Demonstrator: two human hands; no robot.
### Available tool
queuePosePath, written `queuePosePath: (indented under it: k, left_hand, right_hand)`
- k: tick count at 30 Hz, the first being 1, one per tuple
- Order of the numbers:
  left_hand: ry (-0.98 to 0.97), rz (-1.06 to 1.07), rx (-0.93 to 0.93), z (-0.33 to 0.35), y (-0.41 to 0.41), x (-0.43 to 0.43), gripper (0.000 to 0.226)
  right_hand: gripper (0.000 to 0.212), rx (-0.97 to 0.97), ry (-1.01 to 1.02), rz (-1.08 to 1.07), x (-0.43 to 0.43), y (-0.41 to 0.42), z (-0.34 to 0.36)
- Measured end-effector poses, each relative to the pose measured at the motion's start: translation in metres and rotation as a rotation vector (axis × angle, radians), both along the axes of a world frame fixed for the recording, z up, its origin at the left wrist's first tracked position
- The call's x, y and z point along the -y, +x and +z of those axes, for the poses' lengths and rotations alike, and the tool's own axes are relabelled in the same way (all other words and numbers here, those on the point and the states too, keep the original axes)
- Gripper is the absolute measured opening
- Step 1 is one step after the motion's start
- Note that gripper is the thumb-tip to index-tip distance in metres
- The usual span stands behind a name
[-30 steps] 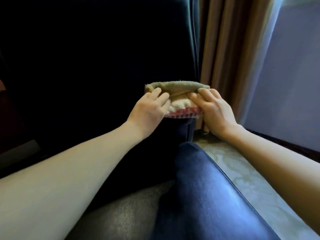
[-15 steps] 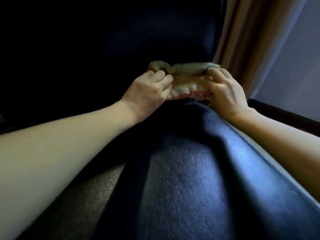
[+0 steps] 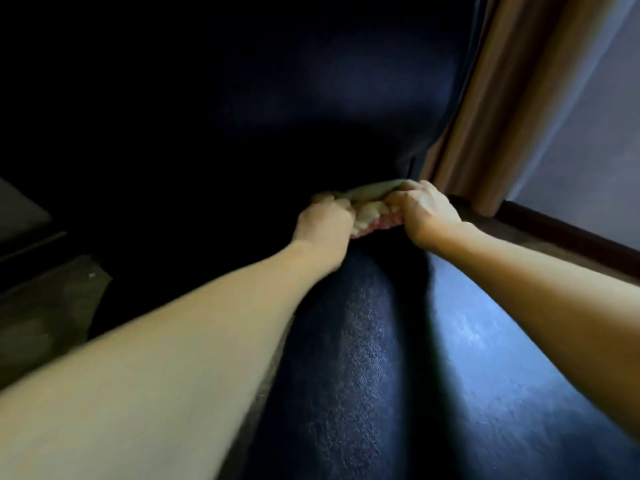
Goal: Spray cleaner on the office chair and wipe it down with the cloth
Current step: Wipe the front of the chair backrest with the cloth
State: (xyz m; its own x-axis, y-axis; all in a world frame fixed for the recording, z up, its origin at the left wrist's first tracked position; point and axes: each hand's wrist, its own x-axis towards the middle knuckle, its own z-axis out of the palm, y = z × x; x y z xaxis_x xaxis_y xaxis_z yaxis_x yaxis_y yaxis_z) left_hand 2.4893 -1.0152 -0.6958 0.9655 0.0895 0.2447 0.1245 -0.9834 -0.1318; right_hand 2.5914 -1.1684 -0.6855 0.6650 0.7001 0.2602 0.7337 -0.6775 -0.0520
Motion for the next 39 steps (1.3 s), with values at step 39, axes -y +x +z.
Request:
queuePosePath:
  k: [39]
  left_hand:
    - [-0.208,-0.085,-0.011,0.206,-0.492,0.117,0.056]
  right_hand:
    - [0.047,-0.105,-0.199,0.308,0.132,-0.437,0.214]
